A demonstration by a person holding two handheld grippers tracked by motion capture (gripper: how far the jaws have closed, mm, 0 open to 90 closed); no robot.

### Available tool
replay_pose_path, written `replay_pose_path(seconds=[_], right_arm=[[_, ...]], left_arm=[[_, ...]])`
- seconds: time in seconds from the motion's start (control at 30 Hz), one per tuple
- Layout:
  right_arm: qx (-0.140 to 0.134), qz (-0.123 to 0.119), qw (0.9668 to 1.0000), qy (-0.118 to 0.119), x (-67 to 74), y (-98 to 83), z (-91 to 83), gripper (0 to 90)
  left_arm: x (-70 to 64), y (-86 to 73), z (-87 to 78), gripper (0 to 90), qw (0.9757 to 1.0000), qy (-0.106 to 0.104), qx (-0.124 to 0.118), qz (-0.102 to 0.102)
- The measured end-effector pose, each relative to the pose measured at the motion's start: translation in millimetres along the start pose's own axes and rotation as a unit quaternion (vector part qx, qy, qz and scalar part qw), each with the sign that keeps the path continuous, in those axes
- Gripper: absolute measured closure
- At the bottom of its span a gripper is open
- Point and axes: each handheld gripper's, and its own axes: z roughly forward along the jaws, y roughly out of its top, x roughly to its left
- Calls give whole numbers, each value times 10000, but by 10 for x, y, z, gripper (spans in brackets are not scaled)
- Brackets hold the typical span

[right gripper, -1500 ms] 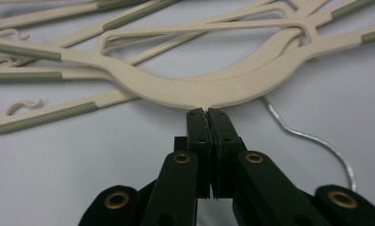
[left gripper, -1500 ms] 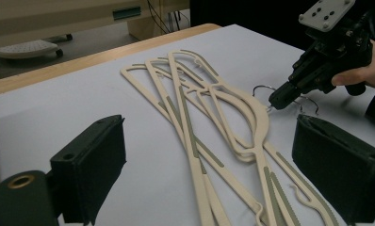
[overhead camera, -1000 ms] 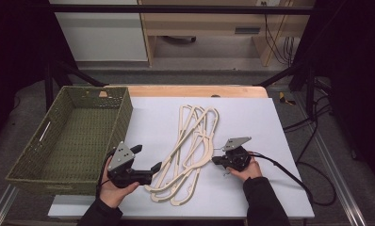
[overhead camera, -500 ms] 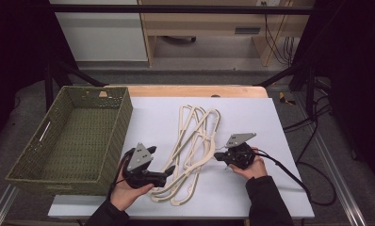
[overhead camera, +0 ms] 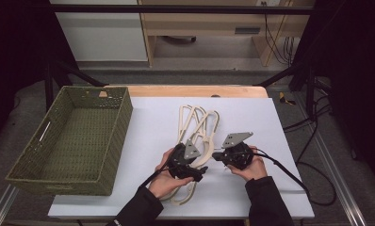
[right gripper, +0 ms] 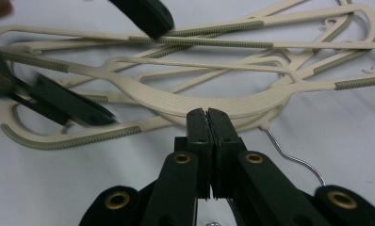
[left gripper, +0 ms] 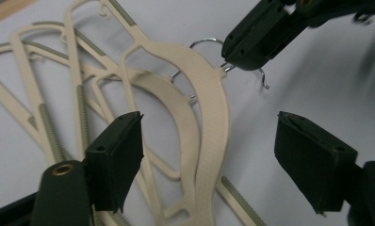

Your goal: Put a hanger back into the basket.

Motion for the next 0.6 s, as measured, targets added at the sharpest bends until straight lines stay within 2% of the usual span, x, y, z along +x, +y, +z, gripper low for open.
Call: replay_pose_path(seconds=[0.2,0.27,0.33,0.43,0.5,0.57,0.6], right_arm=[[11,-67,10000,-49,1,4,-23,892],[59,-28,10000,-71,8,10,-31,892],[60,-18,10000,-59,13,10,-29,892],[48,-110,9999,-77,15,16,-27,891],[65,-97,9999,-91,26,23,-34,886],[17,-109,9999,-17,23,26,-43,859],[-20,-67,10000,22,25,32,-66,813]], left_arm=[[8,-20,222,427,9988,106,456,173],[21,-29,257,487,9985,138,497,169],[35,-31,262,556,9986,10,514,120],[-1,-28,242,663,9983,-70,529,243],[-33,-25,227,736,9982,-45,516,316],[-52,-25,211,746,9979,-12,509,401],[-57,-23,200,750,9979,16,499,417]])
